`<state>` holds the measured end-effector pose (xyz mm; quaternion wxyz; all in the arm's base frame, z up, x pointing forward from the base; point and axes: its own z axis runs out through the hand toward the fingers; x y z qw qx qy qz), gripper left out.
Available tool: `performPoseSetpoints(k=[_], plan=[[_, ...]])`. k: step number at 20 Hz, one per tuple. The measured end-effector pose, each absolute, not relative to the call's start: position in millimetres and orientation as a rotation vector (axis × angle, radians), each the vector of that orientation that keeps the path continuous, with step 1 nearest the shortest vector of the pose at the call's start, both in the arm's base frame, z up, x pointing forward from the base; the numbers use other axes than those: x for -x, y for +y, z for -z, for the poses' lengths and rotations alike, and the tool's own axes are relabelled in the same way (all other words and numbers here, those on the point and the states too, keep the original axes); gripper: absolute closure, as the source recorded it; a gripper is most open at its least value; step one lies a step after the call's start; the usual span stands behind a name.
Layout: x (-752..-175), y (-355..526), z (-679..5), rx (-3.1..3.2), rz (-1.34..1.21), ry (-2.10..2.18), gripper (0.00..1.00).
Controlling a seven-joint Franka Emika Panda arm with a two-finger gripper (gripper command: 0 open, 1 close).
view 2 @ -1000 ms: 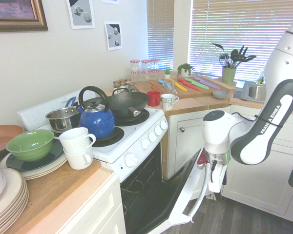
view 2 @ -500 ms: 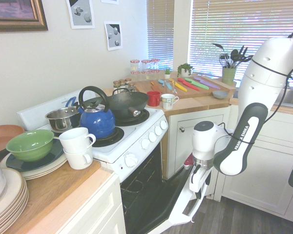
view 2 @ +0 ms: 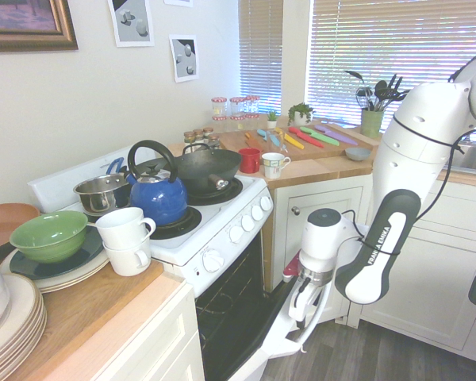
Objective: Close the oven
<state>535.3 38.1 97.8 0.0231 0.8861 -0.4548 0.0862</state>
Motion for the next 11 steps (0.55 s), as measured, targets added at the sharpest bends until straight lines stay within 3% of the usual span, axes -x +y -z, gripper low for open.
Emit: performPoseSetpoints(k=[7, 11], plan=[[-602.4, 90.5, -157.0, -2.811, -0.466, -1.382, 0.0], [-614.4, 106.6, -233.9, -2.825, -0.402, -1.334, 0.0]])
